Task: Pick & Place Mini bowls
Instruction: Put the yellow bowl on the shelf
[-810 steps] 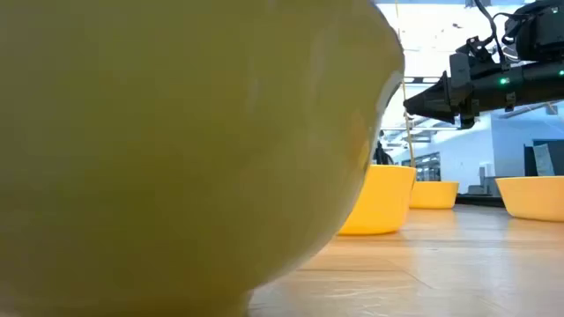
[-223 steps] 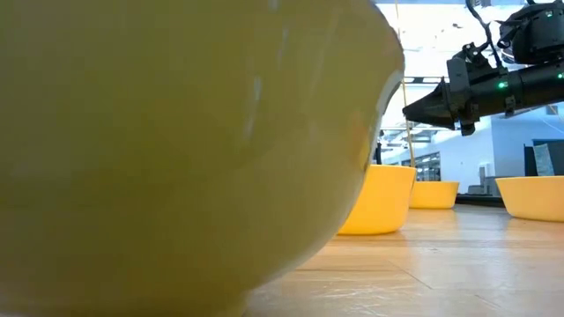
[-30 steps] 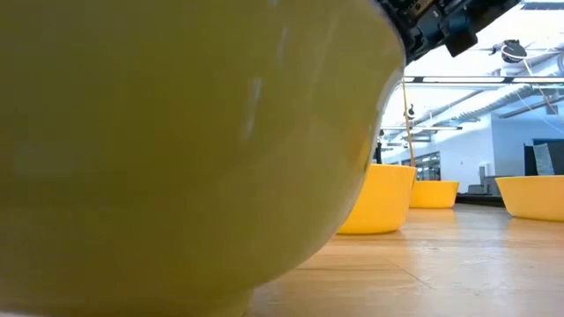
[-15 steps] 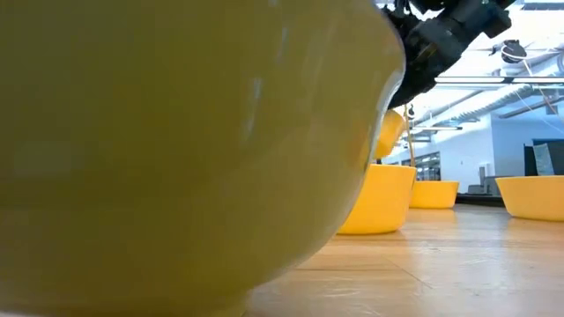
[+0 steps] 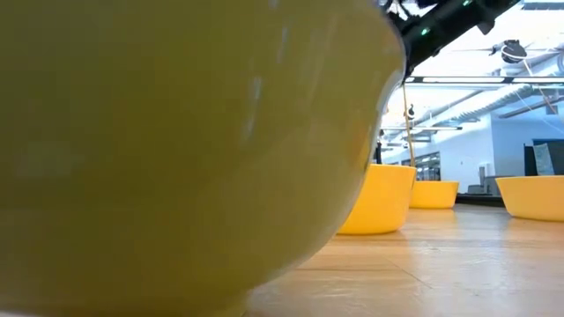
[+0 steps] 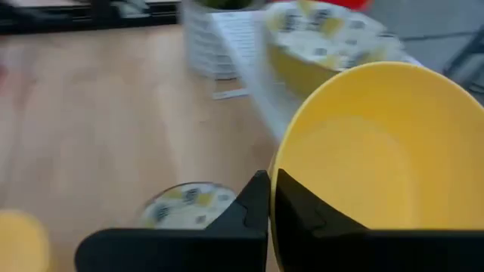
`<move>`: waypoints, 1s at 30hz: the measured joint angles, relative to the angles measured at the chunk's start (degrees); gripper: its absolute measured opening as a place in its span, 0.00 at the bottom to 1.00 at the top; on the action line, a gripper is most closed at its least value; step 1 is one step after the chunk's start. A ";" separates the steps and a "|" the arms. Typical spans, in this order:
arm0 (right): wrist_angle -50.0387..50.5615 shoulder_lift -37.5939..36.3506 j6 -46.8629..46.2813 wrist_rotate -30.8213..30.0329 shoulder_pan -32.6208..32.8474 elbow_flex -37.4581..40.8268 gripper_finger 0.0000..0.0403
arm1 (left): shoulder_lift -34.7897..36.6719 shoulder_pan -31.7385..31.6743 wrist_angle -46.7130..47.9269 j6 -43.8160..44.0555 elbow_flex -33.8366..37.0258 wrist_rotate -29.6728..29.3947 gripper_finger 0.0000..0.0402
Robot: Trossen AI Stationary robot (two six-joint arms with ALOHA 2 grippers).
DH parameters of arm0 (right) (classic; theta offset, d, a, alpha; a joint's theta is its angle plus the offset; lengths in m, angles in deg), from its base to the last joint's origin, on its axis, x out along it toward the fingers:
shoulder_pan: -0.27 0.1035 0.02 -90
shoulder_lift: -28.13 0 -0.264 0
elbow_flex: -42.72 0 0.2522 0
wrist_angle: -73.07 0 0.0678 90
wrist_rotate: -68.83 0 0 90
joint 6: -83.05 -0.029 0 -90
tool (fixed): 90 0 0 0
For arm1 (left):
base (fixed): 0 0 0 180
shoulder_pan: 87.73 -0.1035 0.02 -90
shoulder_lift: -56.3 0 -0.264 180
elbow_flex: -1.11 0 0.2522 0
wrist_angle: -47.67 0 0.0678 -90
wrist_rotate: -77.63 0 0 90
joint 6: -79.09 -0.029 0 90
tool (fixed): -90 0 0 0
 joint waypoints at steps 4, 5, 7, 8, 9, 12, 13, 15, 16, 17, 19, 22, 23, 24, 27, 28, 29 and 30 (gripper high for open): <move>-2.74 0.93 0.07 0.33 -2.62 0.06 0.00 | 3.43 0.00 2.39 0.26 -0.07 0.02 0.67; -3.87 1.46 0.10 0.23 -3.57 -0.05 0.00 | 4.01 0.00 1.90 0.24 -0.08 -0.09 0.67; -4.38 2.28 0.10 0.15 -5.33 -0.02 0.00 | 6.39 0.00 3.10 0.25 -0.15 -0.03 0.67; -4.46 3.02 0.09 0.15 -6.18 -0.41 0.00 | 7.38 0.00 4.90 0.62 -0.06 0.00 0.67; -4.27 3.99 0.16 0.51 -7.07 -1.59 0.00 | 8.25 0.00 4.65 1.28 -0.08 -0.05 0.67; -0.91 6.70 0.59 1.63 -8.93 -5.40 0.00 | 11.99 0.04 7.84 3.31 -0.11 0.09 0.67; -0.55 7.88 1.47 1.67 -9.66 -7.04 0.00 | 12.74 0.06 8.29 4.20 -0.08 -0.01 0.67; 3.18 9.62 2.98 1.56 -11.20 -9.65 0.00 | 15.12 0.06 9.71 5.57 -0.22 0.08 0.67; 4.39 10.81 3.11 1.53 -12.00 -10.86 0.00 | 16.08 0.11 11.93 6.23 -0.11 0.06 0.67; 4.60 12.06 3.13 1.48 -12.80 -12.50 0.00 | 16.76 0.11 12.35 7.03 -0.10 -0.07 0.67; 6.63 13.56 3.11 1.66 -14.32 -14.50 0.00 | 18.62 0.15 13.73 8.61 -0.23 -0.01 0.67; 6.73 16.41 3.14 1.56 -16.21 -17.49 0.00 | 20.45 0.17 15.73 10.45 -0.15 0.03 0.67; 7.35 17.14 3.14 1.73 -16.75 -18.23 0.00 | 21.00 0.17 16.82 10.91 -0.15 0.05 0.67; 8.85 17.90 3.20 1.46 -17.28 -18.91 0.00 | 21.53 0.17 17.51 11.37 -0.15 0.03 0.67; 7.74 20.33 3.45 1.68 -18.52 -21.16 0.00 | 22.85 0.17 18.79 11.89 -0.15 0.00 0.67; 8.81 20.94 3.81 1.69 -18.86 -21.57 0.00 | 23.01 0.17 18.92 11.89 -0.15 0.00 0.67; 8.77 21.59 4.40 1.59 -19.11 -22.08 0.00 | 23.32 0.17 18.73 11.89 -0.15 0.01 0.67; 7.97 21.96 4.66 1.70 -19.39 -22.42 0.00 | 23.68 0.15 19.15 11.86 -0.15 0.00 0.67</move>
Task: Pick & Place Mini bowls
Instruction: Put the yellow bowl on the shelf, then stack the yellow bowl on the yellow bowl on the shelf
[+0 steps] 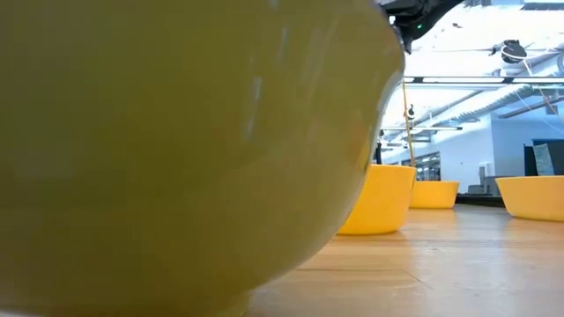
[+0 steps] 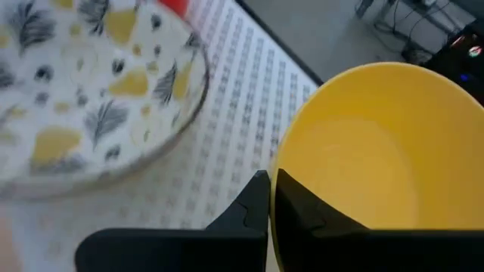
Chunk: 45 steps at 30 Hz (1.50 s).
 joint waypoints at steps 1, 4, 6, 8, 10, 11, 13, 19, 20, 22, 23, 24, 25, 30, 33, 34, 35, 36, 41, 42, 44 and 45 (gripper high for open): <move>0.09 0.10 0.10 0.02 -0.32 -0.01 0.00 | 0.18 0.02 0.53 0.01 0.02 0.00 0.67; -0.88 -0.14 0.12 0.00 -0.85 -0.04 0.00 | 0.78 0.00 0.67 -0.26 -0.05 -0.09 0.67; -1.10 -0.15 -0.08 -0.02 -0.91 -0.06 0.00 | 0.87 0.00 1.16 -0.74 0.02 -0.38 0.67; -2.43 -0.07 -0.24 0.03 -0.89 -0.01 0.01 | 0.92 -0.04 1.08 -0.83 0.00 -0.95 0.67; -3.48 -0.14 -0.15 0.16 -0.87 -0.01 0.01 | 0.92 -0.07 1.23 -0.92 0.00 -1.76 0.67; -3.72 -0.16 -0.05 0.70 -0.87 0.00 0.01 | 0.92 -0.10 1.39 -0.92 0.00 -1.97 0.67; -3.94 0.23 -0.05 2.36 -0.87 -0.01 0.01 | 0.92 -0.11 1.81 -0.92 0.00 -2.36 0.67; -7.21 1.74 -0.58 2.76 -0.92 0.00 0.01 | 0.92 -0.11 2.18 -0.92 0.00 -2.78 0.67; -7.57 2.10 -0.41 2.73 -0.92 -0.14 0.01 | 0.92 -0.11 2.33 -0.92 0.00 -2.81 0.67; -6.95 3.08 -0.12 2.72 -0.92 -0.01 0.01 | 0.92 -0.11 2.43 -0.92 0.00 -2.84 0.67; -6.91 3.63 0.16 2.59 -0.92 0.04 0.01 | 0.92 -0.11 2.41 -0.92 0.00 -2.91 0.67; -7.31 4.03 0.37 2.43 -0.92 0.03 0.01 | 0.92 -0.11 2.42 -0.92 0.00 -2.91 0.67; -7.39 4.22 0.48 2.45 -0.93 0.02 0.01 | 0.92 -0.11 2.41 -0.92 0.00 -2.94 0.67; -7.92 4.78 0.58 2.50 -1.18 -0.03 0.02 | 0.92 -0.11 2.41 -0.92 0.00 -2.97 0.67; -8.69 4.91 0.41 2.75 -1.20 0.01 0.05 | 0.90 -0.11 2.41 -0.92 0.00 -2.97 0.67; -9.00 4.93 0.43 2.90 -1.20 0.03 0.06 | 0.90 -0.11 2.41 -0.92 0.00 -2.97 0.67; -9.32 4.93 0.69 2.92 -1.20 0.04 0.08 | 0.90 -0.11 2.41 -0.92 0.00 -2.97 0.67; -9.65 4.93 1.36 2.91 -1.20 0.04 0.10 | 0.90 -0.11 2.41 -0.92 0.00 -2.97 0.67; -9.88 4.91 3.74 2.87 -1.20 0.04 0.20 | 0.90 -0.11 2.41 -0.92 0.00 -2.97 0.67; -9.89 4.91 4.24 2.85 -1.18 0.04 0.22 | 0.90 -0.11 2.41 -0.92 0.00 -2.97 0.67; -9.75 4.49 4.75 2.62 -1.05 0.05 0.26 | 0.90 -0.11 2.41 -0.92 0.00 -2.97 0.67; -9.43 3.85 4.90 2.28 -1.03 0.14 0.28 | 0.90 -0.11 2.38 -0.92 0.00 -2.97 0.67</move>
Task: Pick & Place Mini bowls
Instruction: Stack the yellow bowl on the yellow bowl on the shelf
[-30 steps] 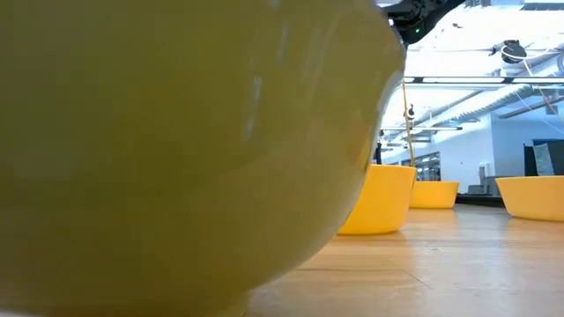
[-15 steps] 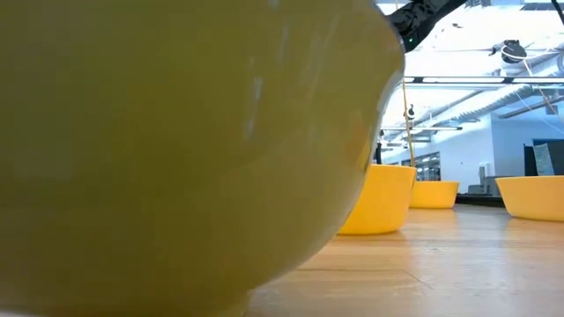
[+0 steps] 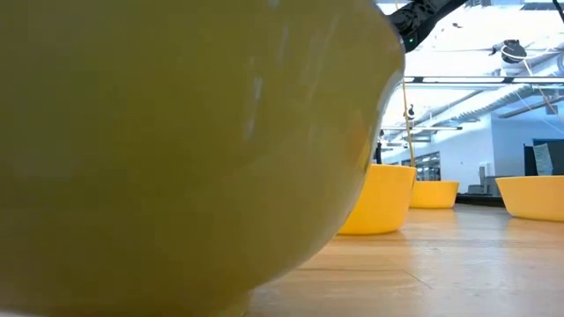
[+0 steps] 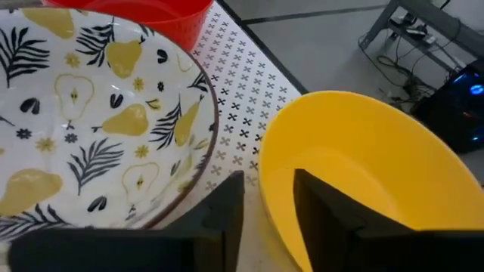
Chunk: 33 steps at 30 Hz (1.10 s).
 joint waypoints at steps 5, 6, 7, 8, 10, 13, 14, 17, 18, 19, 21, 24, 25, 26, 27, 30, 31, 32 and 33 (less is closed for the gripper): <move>-0.11 -4.24 1.99 -5.14 1.06 -0.08 0.34 | -0.02 0.00 -0.03 0.00 0.00 0.00 0.67; 0.28 -5.37 2.15 -5.63 1.34 -0.06 0.35 | -0.02 0.00 -0.05 0.00 0.00 0.00 0.67; 0.66 -6.50 2.11 -5.45 1.60 -0.04 0.36 | -0.02 0.00 -0.04 0.02 0.00 0.00 0.67; 0.76 -7.61 2.05 -5.44 1.97 -0.03 0.36 | -0.02 0.02 -0.04 0.02 0.00 0.02 0.67; 2.31 -10.29 1.51 -5.48 2.88 -0.08 0.36 | -0.02 0.02 -0.05 0.02 0.00 0.02 0.67; 7.98 -14.22 -0.59 -5.45 4.51 -0.08 0.35 | -0.02 0.02 -0.02 0.02 0.00 0.02 0.67; 10.88 -15.52 -2.01 -5.42 5.10 -0.08 0.35 | -0.02 0.03 0.03 0.02 0.00 0.03 0.67; 21.83 -18.55 -6.09 -5.29 7.17 -0.08 0.35 | -0.02 0.22 0.84 0.04 0.00 1.41 0.67; 26.12 -19.29 -7.21 -5.28 7.94 -0.07 0.35 | -0.02 0.22 1.19 0.04 0.00 1.89 0.67; 30.02 -19.90 -8.54 -5.28 8.75 0.24 0.35 | -0.02 0.22 1.41 0.10 0.00 2.67 0.67; 36.17 -21.00 -11.63 -5.26 10.50 1.43 0.35 | -0.02 0.22 1.78 0.47 0.00 3.88 0.67; 41.57 -22.58 -15.52 -5.28 12.61 4.73 0.35 | -0.02 0.22 1.90 0.83 0.00 5.05 0.67; 41.97 -23.01 -16.96 -5.28 13.06 6.16 0.35 | -0.02 0.22 1.90 0.83 0.00 5.07 0.67; 42.03 -23.43 -18.56 -5.28 13.34 7.82 0.35 | -0.02 0.22 1.90 0.83 0.00 5.07 0.67; 42.08 -23.73 -20.36 -5.32 13.42 9.56 0.35 | -0.02 0.22 1.91 0.83 0.00 5.07 0.67; 42.01 -23.94 -24.98 -5.31 12.54 14.55 0.35 | -0.02 0.22 1.88 0.83 0.00 5.07 0.67; 42.02 -23.92 -26.02 -5.31 12.00 16.09 0.35 | -0.02 0.22 1.84 0.81 0.00 5.07 0.67; 41.66 -23.92 -26.84 -5.34 11.39 17.61 0.35 | -0.02 0.20 1.77 0.81 0.00 5.05 0.67; 40.53 -23.88 -27.52 -5.31 10.69 19.08 0.35 | -0.02 0.20 1.77 0.81 0.00 5.07 0.67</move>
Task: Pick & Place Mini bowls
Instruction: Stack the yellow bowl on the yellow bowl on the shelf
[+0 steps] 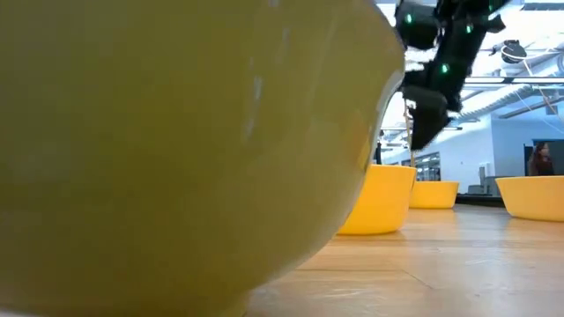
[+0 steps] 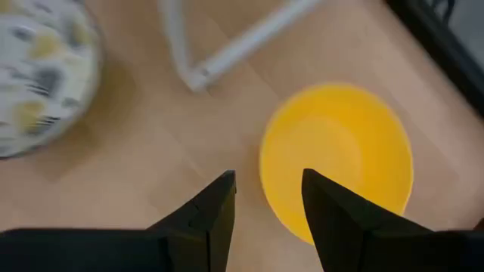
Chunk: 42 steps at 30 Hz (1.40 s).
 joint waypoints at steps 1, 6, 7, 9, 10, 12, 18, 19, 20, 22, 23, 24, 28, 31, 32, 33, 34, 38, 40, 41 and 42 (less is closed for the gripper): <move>-1.75 0.07 -0.52 0.04 -0.64 1.35 0.35 | 0.00 0.00 -0.01 0.00 0.00 -0.02 0.67; -10.05 0.12 -1.74 5.42 -4.73 7.14 0.35 | 0.00 0.00 -0.50 0.00 0.00 -0.07 0.67; -11.32 0.12 -1.70 6.74 -5.38 8.01 0.35 | 0.00 0.00 -0.50 -0.02 0.00 -0.07 0.67; -13.38 0.12 -1.63 7.39 -6.39 9.43 0.35 | 0.00 -0.02 -0.52 -0.02 0.00 -0.09 0.67; -14.44 0.12 -1.60 7.39 -6.83 10.02 0.35 | 0.00 -0.02 -0.52 -0.03 0.00 -0.09 0.67; -16.30 0.12 -1.55 7.43 -7.65 11.18 0.35 | 0.00 -0.02 -0.52 -0.04 0.00 -0.09 0.67; -19.48 0.12 -1.47 7.43 -8.75 14.16 0.35 | 0.00 -0.02 -0.52 -0.17 0.00 -0.11 0.67; -20.18 0.12 -1.47 7.44 -8.75 14.76 0.35 | 0.00 -0.02 -0.52 -0.18 0.00 -0.12 0.67; -20.97 0.14 -1.47 7.49 -8.74 15.26 0.35 | 0.00 -0.02 -0.52 -0.20 0.00 -0.11 0.67; -22.27 0.14 -1.35 7.68 -8.73 16.30 0.35 | 0.00 -0.02 -0.52 -0.17 0.00 -0.13 0.67; -22.43 0.14 -0.87 8.27 -8.73 16.74 0.35 | 0.00 -0.02 -0.52 -0.17 0.00 -0.13 0.67; -22.53 0.14 -0.34 9.00 -8.73 17.16 0.35 | 0.00 -0.02 -0.52 -0.17 0.00 -0.13 0.67; -22.63 0.16 0.04 8.98 -8.70 17.67 0.33 | 0.00 -0.02 -0.52 -0.17 0.00 -0.15 0.67; -23.38 0.16 0.02 8.94 -8.70 17.67 0.25 | 0.00 -0.02 -0.52 -0.15 0.00 -0.16 0.67; -23.81 0.16 -0.04 8.94 -8.70 17.67 0.21 | 0.00 -0.02 -0.52 -0.15 0.00 -0.17 0.67; -24.18 0.16 -0.48 8.94 -8.70 17.67 0.17 | 0.00 -0.02 -0.52 -0.15 0.00 -0.17 0.67; -24.47 0.16 -1.13 8.93 -8.70 17.67 0.11 | 0.00 -0.02 -0.51 -0.15 0.00 -0.17 0.67; -24.66 0.09 -1.66 8.68 -8.70 17.67 0.02 | 0.00 -0.02 -0.35 -0.07 0.00 -0.17 0.67; -24.62 -0.32 -2.44 8.53 -8.70 17.67 0.01 | 0.00 -0.02 -0.35 -0.04 0.00 -0.15 0.67; -24.55 -0.65 -2.65 8.04 -8.70 17.54 0.01 | 0.00 -0.02 -0.33 -0.04 0.00 -0.15 0.67; -24.32 -1.11 -2.93 7.19 -8.70 17.20 0.01 | 0.00 -0.02 -0.33 -0.04 0.00 -0.17 0.67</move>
